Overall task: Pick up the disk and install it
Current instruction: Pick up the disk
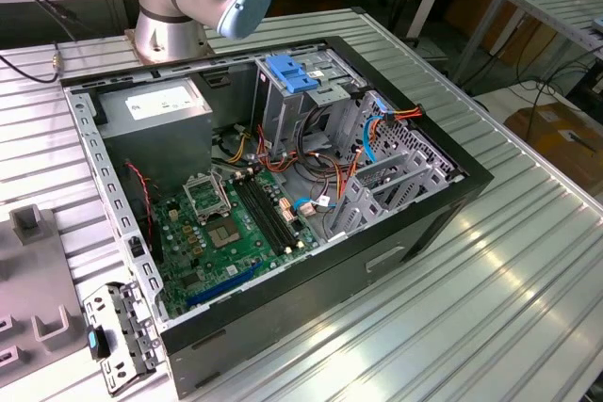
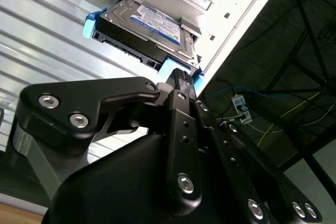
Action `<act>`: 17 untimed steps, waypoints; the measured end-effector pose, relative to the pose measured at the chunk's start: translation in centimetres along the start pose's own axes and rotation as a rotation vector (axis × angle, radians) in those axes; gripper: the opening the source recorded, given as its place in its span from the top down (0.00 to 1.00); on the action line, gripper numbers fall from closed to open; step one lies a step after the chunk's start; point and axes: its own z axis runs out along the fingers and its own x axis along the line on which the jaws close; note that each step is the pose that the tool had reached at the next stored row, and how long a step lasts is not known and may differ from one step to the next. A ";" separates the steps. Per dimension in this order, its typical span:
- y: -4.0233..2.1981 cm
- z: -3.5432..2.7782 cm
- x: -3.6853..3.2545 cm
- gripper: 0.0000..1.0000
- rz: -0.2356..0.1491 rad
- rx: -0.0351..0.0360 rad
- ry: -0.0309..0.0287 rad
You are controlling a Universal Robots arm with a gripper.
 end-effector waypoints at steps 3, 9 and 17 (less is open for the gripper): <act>0.00 0.00 0.00 0.89 -0.004 -0.0001 0.0000; 0.00 0.00 0.00 0.89 -0.007 -0.0002 0.0000; 0.00 0.00 0.00 0.89 -0.021 -0.0005 -0.0002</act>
